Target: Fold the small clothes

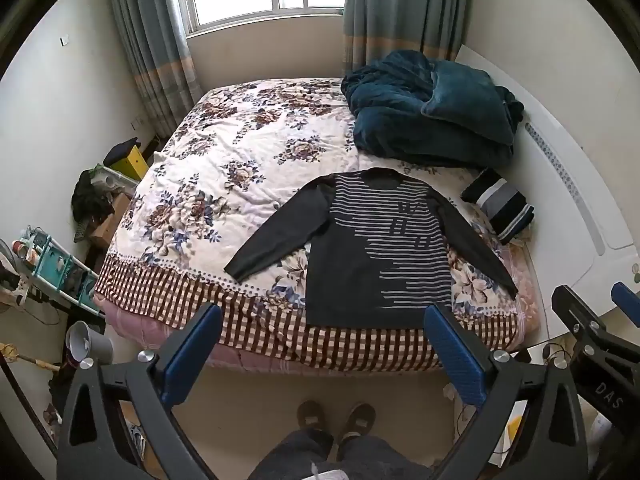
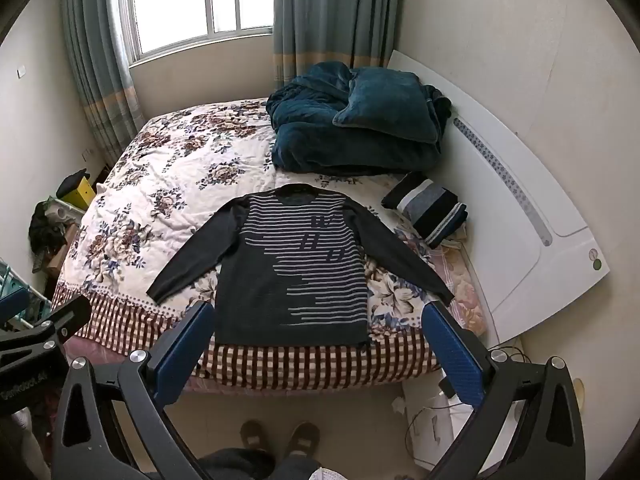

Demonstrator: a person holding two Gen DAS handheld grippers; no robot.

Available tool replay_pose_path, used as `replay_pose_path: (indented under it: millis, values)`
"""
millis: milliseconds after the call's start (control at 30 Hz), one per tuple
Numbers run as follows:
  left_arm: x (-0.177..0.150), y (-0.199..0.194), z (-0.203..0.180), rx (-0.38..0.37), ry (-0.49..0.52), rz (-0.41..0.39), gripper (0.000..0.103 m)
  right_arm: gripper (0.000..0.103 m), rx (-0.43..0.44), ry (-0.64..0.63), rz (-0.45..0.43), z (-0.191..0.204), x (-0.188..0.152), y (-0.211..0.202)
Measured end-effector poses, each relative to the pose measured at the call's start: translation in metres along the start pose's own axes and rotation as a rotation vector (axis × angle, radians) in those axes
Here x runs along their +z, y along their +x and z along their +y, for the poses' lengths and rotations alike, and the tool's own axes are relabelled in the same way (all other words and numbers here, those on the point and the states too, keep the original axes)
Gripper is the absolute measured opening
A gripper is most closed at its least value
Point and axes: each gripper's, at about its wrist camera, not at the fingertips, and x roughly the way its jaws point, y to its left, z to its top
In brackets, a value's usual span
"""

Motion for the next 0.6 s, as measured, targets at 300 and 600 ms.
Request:
replay_pose_path:
  millis: [300, 600]
  values:
    - [0.0001, -0.0008, 0.0004, -0.006, -0.003, -0.003, 0.103, 0.103, 0.026, 0.005, -0.003, 0.0002, 0.0003, -0.0024]
    - [0.0002, -0.0001, 0.0000, -0.006, -0.004, -0.003, 0.103, 0.103, 0.027, -0.001, -0.003, 0.0023, 0.0030, -0.0059]
